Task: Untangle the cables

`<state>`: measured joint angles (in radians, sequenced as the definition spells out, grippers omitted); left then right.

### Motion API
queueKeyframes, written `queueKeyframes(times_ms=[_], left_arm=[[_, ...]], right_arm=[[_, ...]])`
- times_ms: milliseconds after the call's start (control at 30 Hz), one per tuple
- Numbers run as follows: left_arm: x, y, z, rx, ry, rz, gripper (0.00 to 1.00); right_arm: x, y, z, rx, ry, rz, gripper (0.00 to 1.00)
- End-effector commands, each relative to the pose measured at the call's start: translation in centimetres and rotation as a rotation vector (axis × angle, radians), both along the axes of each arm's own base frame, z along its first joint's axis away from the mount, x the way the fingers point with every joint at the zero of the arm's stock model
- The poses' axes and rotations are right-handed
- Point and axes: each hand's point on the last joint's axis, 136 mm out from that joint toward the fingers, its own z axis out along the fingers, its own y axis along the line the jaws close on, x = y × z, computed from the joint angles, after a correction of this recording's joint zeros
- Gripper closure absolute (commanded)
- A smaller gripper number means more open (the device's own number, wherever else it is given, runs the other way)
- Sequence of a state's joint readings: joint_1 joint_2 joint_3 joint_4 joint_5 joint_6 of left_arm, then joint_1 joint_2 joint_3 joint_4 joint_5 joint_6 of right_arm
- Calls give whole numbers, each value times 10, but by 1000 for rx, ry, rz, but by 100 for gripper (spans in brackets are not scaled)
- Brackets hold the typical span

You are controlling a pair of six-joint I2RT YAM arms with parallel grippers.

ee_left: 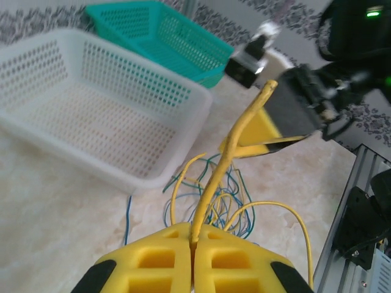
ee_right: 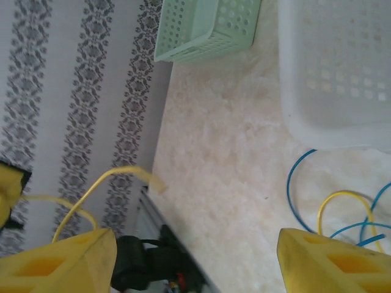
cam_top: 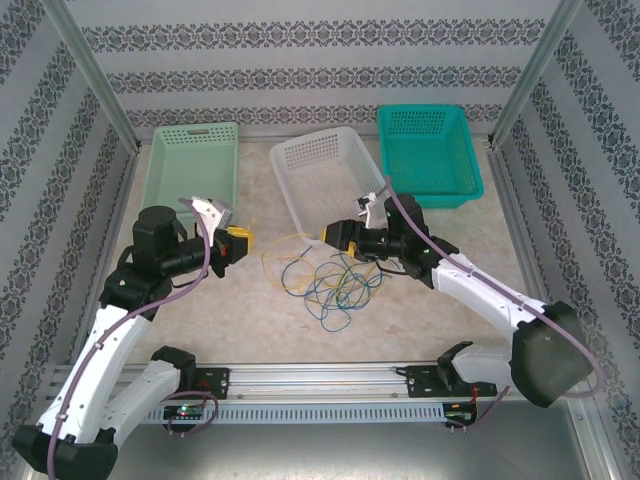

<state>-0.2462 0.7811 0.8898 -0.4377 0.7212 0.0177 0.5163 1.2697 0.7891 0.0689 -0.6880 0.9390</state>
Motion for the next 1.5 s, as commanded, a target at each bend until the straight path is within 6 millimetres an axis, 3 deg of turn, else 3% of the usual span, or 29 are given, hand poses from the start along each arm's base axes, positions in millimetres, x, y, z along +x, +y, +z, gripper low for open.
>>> queueKeyframes(times_ms=[0, 133, 400, 767, 1067, 1467], left_arm=[[-10, -12, 19, 16, -168, -98, 94], [-18, -19, 15, 37, -188, -144, 94], [-14, -21, 8, 82, -189, -120, 94], [-10, -27, 0, 110, -173, -121, 94], [-11, -28, 1, 101, -165, -124, 94], [-11, -31, -2, 91, -144, -138, 94]], right_arm=[[-2, 14, 25, 113, 117, 18, 29], [1, 25, 25, 156, 190, 25, 29], [3, 42, 48, 211, 151, 31, 31], [-2, 55, 38, 199, 162, 84, 42], [3, 53, 33, 183, 141, 64, 71], [15, 38, 32, 172, 96, -3, 100]])
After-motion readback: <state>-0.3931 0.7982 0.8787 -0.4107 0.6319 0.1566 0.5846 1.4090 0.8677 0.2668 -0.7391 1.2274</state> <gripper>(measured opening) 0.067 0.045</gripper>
